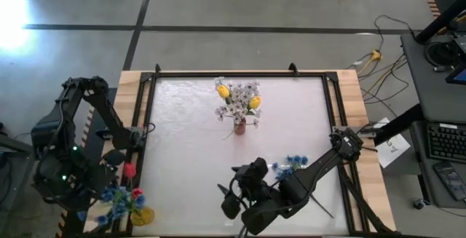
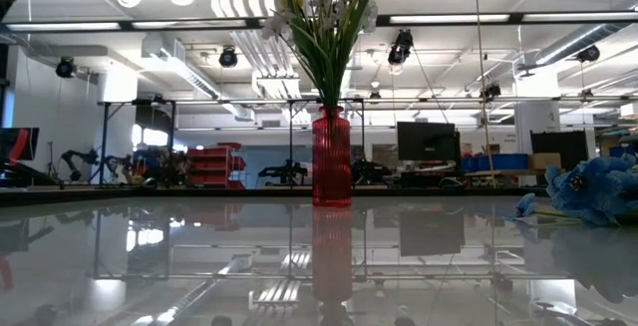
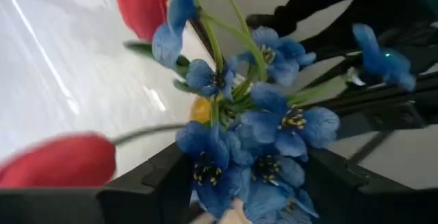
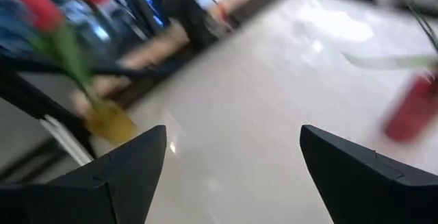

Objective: Sort flowers into vase by color
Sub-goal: Put the left blue flower into the yellow flower vase, then put the blue flower into the yellow flower vase

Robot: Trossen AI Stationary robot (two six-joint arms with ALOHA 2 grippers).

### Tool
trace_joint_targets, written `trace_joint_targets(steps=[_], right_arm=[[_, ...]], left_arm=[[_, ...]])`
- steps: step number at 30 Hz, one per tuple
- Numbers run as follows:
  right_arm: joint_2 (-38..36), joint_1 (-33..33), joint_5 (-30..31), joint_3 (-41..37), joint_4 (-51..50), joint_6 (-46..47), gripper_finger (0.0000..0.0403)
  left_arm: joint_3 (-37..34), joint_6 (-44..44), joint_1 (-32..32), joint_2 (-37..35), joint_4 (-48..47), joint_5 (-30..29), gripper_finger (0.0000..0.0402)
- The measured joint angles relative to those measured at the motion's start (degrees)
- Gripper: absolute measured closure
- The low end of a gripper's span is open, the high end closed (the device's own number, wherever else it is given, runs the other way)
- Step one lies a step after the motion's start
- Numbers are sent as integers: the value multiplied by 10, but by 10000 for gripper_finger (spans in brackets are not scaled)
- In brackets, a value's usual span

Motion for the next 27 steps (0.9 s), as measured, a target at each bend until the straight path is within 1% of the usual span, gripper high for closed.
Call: trace_joint_targets(steps=[3, 6, 8, 12, 14, 17, 19, 22, 27], right_arm=[[0, -5, -44, 0, -102, 81, 74], [0, -13, -118, -7, -202, 154, 74], [0, -21, -173, -23, -248, 182, 74], [-1, -30, -284, -83, -295, 202, 74], [-1, -30, -334, -121, -297, 199, 74], [-3, -30, -397, -182, -296, 194, 74], [-13, -29, -425, -221, -290, 192, 74], [-52, -29, -438, -288, -267, 189, 74], [-158, -22, -452, -443, -189, 196, 74]], left_arm=[[5, -25, 0, -13, -2, 8, 201], [7, -34, 0, -28, 2, 5, 201], [7, -41, 0, -37, 7, 5, 201], [7, -76, 0, -52, 6, 3, 200], [7, -91, 0, -57, 6, 6, 195], [7, -92, 0, -66, 5, 5, 181], [7, -93, 0, -73, 5, 2, 174], [6, -101, 0, -79, 7, -12, 168], [6, -115, 0, -97, 26, -55, 167]])
